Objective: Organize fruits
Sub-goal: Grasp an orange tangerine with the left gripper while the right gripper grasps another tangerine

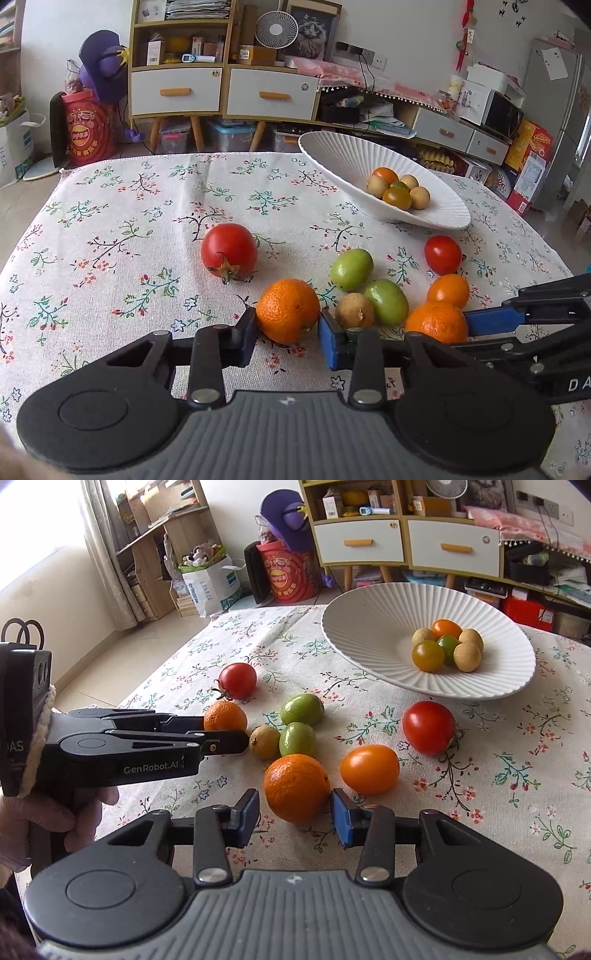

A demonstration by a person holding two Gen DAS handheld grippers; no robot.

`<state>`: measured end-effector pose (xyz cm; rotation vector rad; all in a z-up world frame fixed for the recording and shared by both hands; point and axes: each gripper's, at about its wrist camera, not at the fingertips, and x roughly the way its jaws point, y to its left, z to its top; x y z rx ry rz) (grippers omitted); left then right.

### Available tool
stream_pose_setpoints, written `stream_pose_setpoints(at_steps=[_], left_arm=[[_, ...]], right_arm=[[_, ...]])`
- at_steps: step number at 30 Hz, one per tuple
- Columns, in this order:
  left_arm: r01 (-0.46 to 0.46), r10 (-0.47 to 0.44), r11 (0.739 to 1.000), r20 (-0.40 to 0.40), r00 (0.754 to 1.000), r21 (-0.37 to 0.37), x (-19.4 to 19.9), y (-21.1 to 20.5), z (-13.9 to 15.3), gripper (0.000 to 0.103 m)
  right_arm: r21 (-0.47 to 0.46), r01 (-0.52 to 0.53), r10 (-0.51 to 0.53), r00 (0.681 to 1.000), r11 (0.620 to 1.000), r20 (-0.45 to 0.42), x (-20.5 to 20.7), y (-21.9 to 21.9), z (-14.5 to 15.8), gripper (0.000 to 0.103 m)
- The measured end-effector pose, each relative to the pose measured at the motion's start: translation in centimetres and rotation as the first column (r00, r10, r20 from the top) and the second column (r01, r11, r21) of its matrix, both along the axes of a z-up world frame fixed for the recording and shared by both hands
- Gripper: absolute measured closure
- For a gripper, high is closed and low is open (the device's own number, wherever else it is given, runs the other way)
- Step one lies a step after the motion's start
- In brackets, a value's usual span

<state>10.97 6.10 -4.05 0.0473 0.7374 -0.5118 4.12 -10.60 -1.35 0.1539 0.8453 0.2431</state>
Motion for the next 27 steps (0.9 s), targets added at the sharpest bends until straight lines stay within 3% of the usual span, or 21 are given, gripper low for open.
stream_pose_setpoints(at_steps=[27], left_arm=[[0.001, -0.001, 1.0, -0.023, 1.0, -0.016, -0.1, -0.3, 0.7, 0.074]], right_arm=[[0.008, 0.026, -0.026, 0.998, 1.0, 0.06, 0.3, -0.6, 1.9, 0.069]])
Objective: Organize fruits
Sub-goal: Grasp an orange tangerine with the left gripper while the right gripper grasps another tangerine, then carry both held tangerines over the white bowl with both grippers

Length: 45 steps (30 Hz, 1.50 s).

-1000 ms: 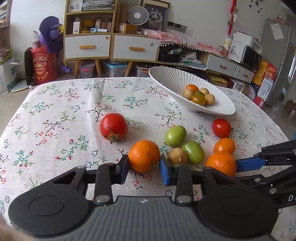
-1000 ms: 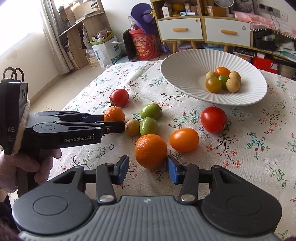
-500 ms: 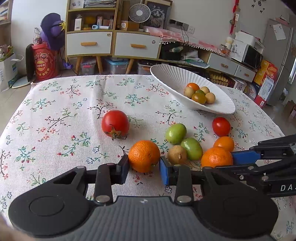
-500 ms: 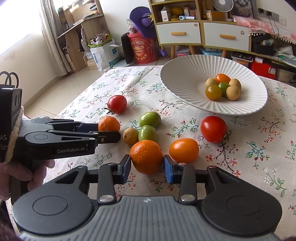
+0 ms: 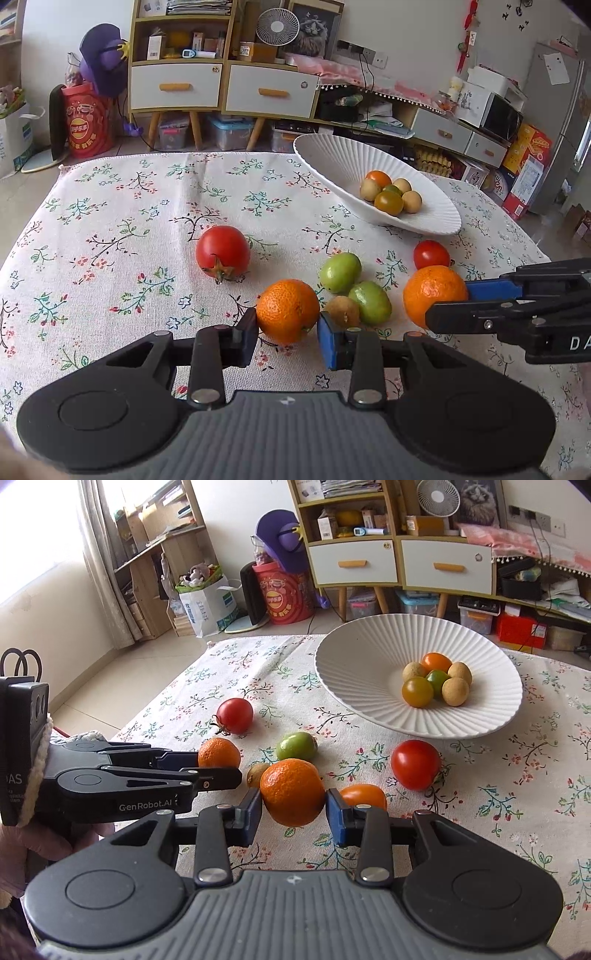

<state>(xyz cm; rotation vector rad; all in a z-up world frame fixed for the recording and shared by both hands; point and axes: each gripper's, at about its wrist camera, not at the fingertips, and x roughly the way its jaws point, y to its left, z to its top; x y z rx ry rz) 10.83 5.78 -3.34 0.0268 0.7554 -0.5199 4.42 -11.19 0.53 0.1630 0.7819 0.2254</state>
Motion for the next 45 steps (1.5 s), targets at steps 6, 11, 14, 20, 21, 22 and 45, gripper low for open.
stream_pose_setpoints(at_steps=[6, 11, 14, 20, 21, 22, 45], left_arm=[[-0.002, 0.002, 1.0, 0.002, 1.0, -0.016, 0.1, -0.2, 0.5, 0.074], [0.002, -0.002, 0.999, 0.01, 1.0, -0.036, 0.2, -0.5, 1.3, 0.074], [0.008, -0.007, 0.999, 0.014, 1.0, -0.048, 0.1, -0.8, 1.8, 0.074], [0.014, -0.011, 0.997, 0.032, 0.999, -0.077, 0.3, -1.9, 3.0, 0.074], [0.013, -0.011, 0.996, 0.035, 0.999, -0.083, 0.4, -2.1, 3.2, 0.074], [0.014, -0.01, 0.996, 0.039, 0.999, -0.087, 0.5, -2.4, 3.4, 0.074], [0.142, -0.152, 0.986, 0.106, 0.983, 0.092, 6.4, -10.4, 1.4, 0.074]], right_arm=[[0.008, 0.019, -0.019, 1.0, 1.0, 0.022, 0.2, -0.3, 0.6, 0.069], [0.011, 0.042, -0.043, 0.998, 0.999, 0.043, 0.5, -1.2, 1.2, 0.069], [0.013, 0.071, -0.072, 0.996, 0.997, 0.057, 0.8, -1.9, 1.6, 0.069], [0.023, 0.139, -0.141, 0.986, 0.99, 0.091, 1.7, -3.9, 2.5, 0.069], [0.023, 0.154, -0.155, 0.983, 0.988, 0.095, 1.8, -4.3, 2.5, 0.069], [0.022, 0.167, -0.168, 0.981, 0.986, 0.096, 2.1, -4.6, 2.5, 0.069], [-0.106, 0.163, -0.158, 0.986, 0.981, 0.058, 5.3, -7.8, -0.5, 0.069]])
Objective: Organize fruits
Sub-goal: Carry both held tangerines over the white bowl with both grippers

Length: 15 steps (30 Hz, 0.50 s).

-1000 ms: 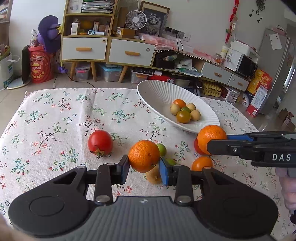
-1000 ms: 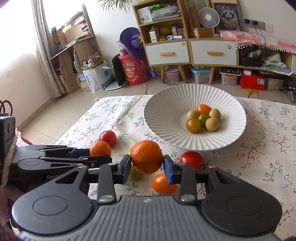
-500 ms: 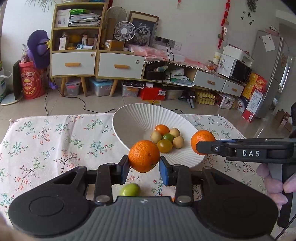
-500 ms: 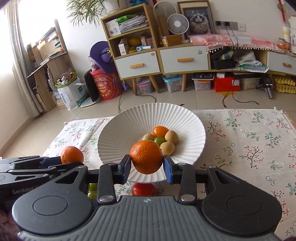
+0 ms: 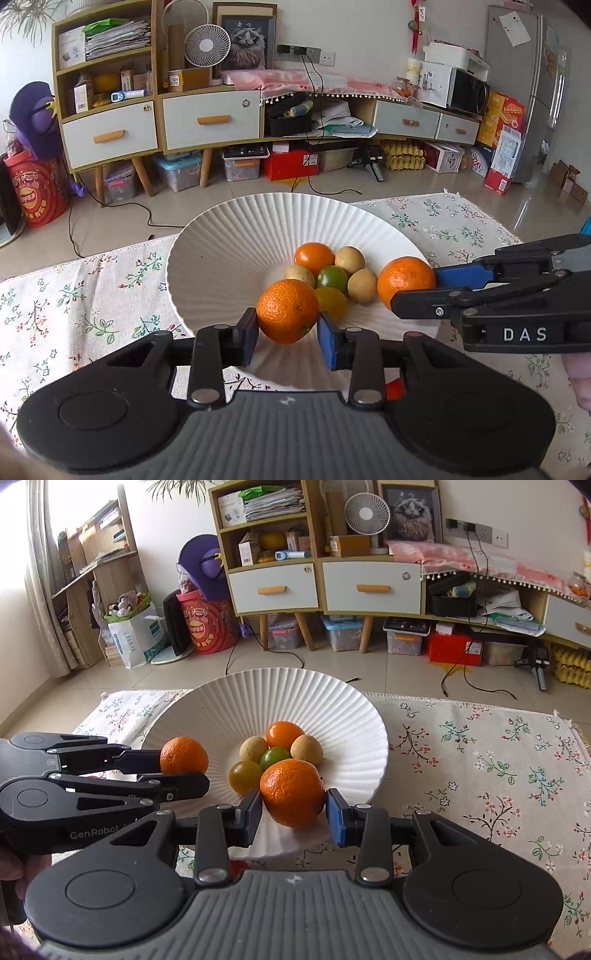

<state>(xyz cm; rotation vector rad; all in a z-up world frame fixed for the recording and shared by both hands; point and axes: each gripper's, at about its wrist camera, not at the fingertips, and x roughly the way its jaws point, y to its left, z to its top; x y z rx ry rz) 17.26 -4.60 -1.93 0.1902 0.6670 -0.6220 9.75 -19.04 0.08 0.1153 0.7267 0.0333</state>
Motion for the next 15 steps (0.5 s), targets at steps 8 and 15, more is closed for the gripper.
stream_pose_setpoints(at_steps=[8, 15], left_arm=[[-0.003, 0.003, 1.0, 0.003, 1.0, -0.022, 0.47, 0.08, -0.05, 0.074], [-0.004, 0.004, 1.0, 0.006, 1.0, -0.028, 0.49, 0.15, 0.24, 0.073]], right_arm=[[-0.009, -0.025, 0.025, 1.0, 1.0, 0.009, 0.09, -0.05, 0.07, 0.069], [-0.009, -0.026, 0.026, 1.0, 1.0, 0.007, 0.24, -0.24, 0.04, 0.067]])
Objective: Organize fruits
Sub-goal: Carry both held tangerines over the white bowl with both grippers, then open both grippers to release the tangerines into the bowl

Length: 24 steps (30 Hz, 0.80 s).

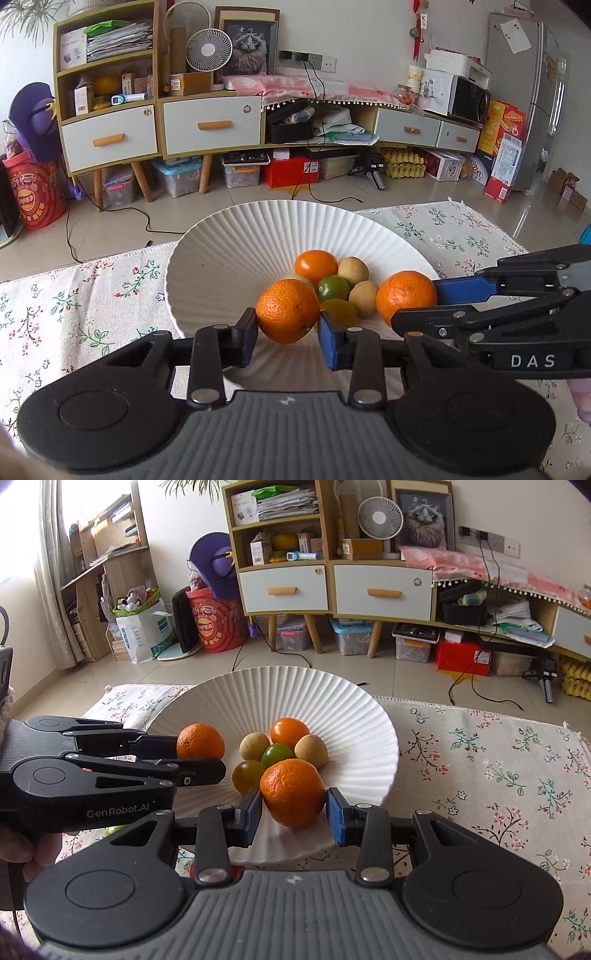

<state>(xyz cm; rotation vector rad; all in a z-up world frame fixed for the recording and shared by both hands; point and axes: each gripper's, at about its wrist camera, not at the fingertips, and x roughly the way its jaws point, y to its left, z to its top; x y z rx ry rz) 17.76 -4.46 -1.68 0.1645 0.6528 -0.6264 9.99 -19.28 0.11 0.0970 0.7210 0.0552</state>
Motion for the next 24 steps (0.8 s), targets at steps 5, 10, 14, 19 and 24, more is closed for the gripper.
stream_pose_setpoints(at_steps=[5, 10, 14, 19, 24], left_arm=[[-0.008, 0.008, 1.0, 0.004, 1.0, -0.003, -0.1, 0.2, 0.4, 0.066], [-0.013, 0.013, 1.0, 0.005, 1.0, -0.002, -0.5, 0.5, 0.9, 0.054], [-0.019, 0.018, 1.0, 0.016, 1.0, 0.01, -1.3, 0.9, 1.5, 0.044], [-0.046, 0.046, 0.999, 0.011, 0.999, 0.015, -2.1, 1.7, 2.2, 0.029], [-0.062, 0.061, 0.998, 0.01, 0.998, 0.026, -3.5, 2.5, 2.8, 0.022]], right_arm=[[0.001, -0.005, 0.005, 1.0, 1.0, 0.004, -0.3, 0.0, 0.2, 0.06], [0.01, 0.0, 0.0, 1.0, 1.0, 0.017, -0.7, -0.2, 0.8, 0.052], [0.021, 0.009, -0.009, 1.0, 1.0, 0.03, -1.0, -0.4, 1.4, 0.046], [0.026, 0.009, -0.01, 0.999, 1.0, 0.038, -2.0, -0.2, 1.9, 0.039], [0.025, 0.011, -0.012, 0.999, 1.0, 0.043, -3.1, 0.0, 2.4, 0.035]])
